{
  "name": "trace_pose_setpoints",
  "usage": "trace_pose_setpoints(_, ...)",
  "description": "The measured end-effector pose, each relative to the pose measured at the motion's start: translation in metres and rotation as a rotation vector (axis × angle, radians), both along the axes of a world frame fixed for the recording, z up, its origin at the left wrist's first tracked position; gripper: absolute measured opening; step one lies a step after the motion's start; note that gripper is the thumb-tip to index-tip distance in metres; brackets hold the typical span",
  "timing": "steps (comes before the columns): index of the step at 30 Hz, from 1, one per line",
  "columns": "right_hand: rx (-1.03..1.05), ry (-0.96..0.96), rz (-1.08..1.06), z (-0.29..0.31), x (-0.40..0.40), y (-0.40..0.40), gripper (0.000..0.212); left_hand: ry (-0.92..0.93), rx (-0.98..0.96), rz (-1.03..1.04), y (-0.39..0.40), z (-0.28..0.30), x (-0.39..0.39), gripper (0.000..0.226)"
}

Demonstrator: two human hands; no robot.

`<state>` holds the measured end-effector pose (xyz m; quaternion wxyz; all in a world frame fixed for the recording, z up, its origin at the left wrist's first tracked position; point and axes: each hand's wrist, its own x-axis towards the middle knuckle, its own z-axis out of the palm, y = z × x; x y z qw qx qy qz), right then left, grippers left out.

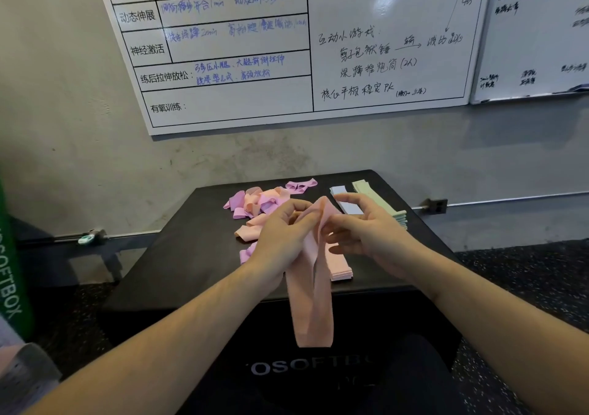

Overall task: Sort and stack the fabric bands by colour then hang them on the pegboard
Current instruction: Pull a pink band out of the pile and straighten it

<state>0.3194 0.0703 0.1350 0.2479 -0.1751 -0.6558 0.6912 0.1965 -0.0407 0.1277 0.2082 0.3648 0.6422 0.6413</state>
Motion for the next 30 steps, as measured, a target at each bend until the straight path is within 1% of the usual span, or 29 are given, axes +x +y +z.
trace_pose_setpoints(1, 0.008, -0.016, 0.012, -0.001, 0.000, 0.001, 0.028, 0.007, 0.010, -0.010, 0.000, 0.000, 0.000, 0.007)
trace_pose_setpoints(3, 0.053, -0.016, 0.002, -0.001, 0.000, 0.002, 0.016, 0.020, 0.038, -0.021, -0.001, 0.000, 0.001, 0.004)
trace_pose_setpoints(5, 0.120, -0.003, -0.066, 0.001, 0.001, 0.003, 0.006, 0.030, 0.056, -0.017, -0.002, 0.001, 0.002, 0.005)
trace_pose_setpoints(6, 0.153, -0.003, -0.108, 0.002, 0.002, 0.004, 0.004, 0.035, 0.057, -0.014, -0.002, 0.001, 0.001, 0.006)
trace_pose_setpoints(8, 0.224, -0.009, -0.173, 0.004, 0.003, 0.006, 0.008, 0.051, 0.046, -0.013, -0.002, 0.001, -0.001, 0.007)
trace_pose_setpoints(11, 0.291, 0.025, -0.167, 0.007, 0.005, 0.008, 0.010, 0.067, 0.021, -0.031, -0.002, -0.002, 0.000, 0.011)
trace_pose_setpoints(16, 0.240, 0.053, -0.095, 0.013, 0.004, 0.007, 0.010, 0.063, 0.010, -0.065, 0.001, -0.007, 0.005, 0.015)
trace_pose_setpoints(19, 0.271, 0.071, -0.137, 0.014, 0.001, 0.008, 0.011, 0.014, 0.028, -0.093, 0.004, -0.009, 0.007, 0.015)
trace_pose_setpoints(22, 0.284, 0.095, -0.189, 0.015, -0.001, 0.008, 0.016, -0.037, 0.056, -0.163, 0.007, -0.010, 0.011, 0.020)
trace_pose_setpoints(24, 0.265, 0.129, -0.163, 0.015, -0.001, 0.008, 0.017, 0.015, 0.055, -0.169, 0.011, -0.012, 0.013, 0.023)
trace_pose_setpoints(26, 0.268, 0.145, -0.115, 0.012, -0.002, 0.008, 0.016, 0.064, 0.045, -0.160, 0.013, -0.015, 0.016, 0.017)
trace_pose_setpoints(28, 0.289, 0.142, -0.113, 0.008, -0.002, 0.009, 0.015, 0.057, 0.030, -0.167, 0.015, -0.016, 0.018, 0.024)
trace_pose_setpoints(30, 0.285, 0.139, -0.114, 0.003, -0.001, 0.013, 0.015, 0.052, 0.007, -0.150, 0.018, -0.017, 0.018, 0.023)
